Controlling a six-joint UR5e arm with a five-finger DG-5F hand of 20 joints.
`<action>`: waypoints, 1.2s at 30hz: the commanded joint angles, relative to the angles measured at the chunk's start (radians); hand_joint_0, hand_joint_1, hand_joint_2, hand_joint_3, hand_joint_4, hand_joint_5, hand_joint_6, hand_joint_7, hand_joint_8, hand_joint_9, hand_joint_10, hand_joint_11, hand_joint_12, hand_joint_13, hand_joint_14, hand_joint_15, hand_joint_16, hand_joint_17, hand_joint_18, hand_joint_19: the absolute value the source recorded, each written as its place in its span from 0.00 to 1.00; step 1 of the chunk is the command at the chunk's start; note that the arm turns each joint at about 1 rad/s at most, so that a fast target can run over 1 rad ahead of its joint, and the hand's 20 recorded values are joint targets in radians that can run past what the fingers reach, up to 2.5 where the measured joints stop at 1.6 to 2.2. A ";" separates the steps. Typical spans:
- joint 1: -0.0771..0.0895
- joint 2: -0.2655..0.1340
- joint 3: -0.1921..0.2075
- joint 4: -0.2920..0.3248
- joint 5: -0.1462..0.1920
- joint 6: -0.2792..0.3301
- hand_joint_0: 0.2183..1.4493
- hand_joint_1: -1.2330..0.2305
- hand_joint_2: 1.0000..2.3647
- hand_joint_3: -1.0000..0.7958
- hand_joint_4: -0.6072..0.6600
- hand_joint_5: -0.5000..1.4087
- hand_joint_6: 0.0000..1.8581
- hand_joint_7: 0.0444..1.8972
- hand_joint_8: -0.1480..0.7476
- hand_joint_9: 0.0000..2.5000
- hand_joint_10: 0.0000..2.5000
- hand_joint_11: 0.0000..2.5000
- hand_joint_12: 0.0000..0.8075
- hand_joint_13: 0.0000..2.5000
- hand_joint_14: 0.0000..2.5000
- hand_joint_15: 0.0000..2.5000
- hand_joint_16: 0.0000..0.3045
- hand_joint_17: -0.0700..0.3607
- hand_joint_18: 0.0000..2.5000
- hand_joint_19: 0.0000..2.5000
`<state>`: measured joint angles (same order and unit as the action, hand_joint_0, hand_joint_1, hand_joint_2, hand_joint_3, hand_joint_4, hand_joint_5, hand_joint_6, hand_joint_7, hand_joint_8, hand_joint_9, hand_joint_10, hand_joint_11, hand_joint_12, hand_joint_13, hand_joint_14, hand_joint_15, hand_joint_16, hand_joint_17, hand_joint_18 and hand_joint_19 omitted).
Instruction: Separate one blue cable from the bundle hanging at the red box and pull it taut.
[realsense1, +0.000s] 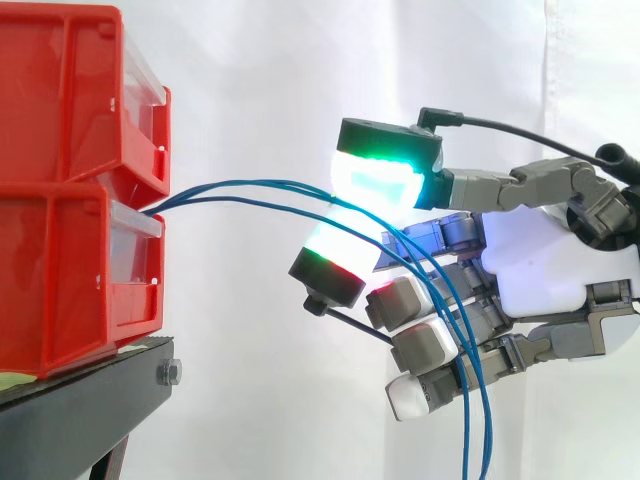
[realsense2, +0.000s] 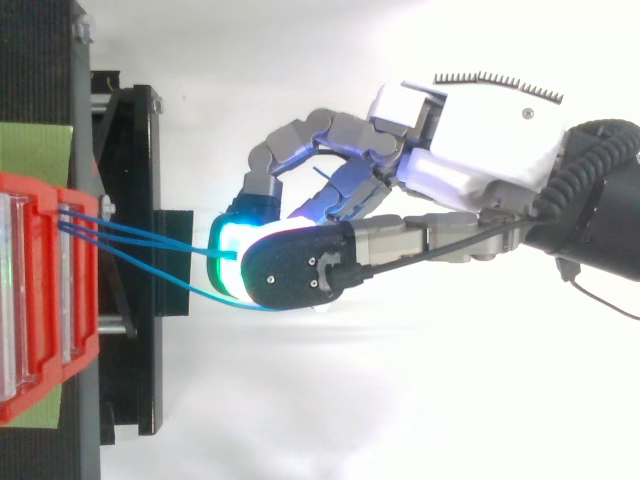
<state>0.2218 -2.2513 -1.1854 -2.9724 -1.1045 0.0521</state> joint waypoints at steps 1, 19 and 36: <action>0.001 -0.001 0.000 0.000 0.000 0.000 0.35 0.35 0.01 0.39 0.51 0.15 0.51 0.49 0.46 0.39 0.01 0.48 0.43 0.38 0.01 0.39 0.16 0.42 0.25 0.26; 0.001 -0.001 0.000 0.001 0.000 0.000 0.39 0.29 0.00 0.28 0.51 0.15 0.51 0.46 0.45 0.40 0.01 0.48 0.42 0.37 0.01 0.39 0.16 0.41 0.26 0.24; 0.004 -0.001 0.000 -0.007 0.006 0.000 0.24 0.41 0.00 0.28 0.56 0.15 0.49 0.43 0.48 0.39 0.01 0.47 0.46 0.38 0.01 0.39 0.18 0.44 0.25 0.26</action>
<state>0.2251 -2.2514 -1.1856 -2.9771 -1.1000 0.0522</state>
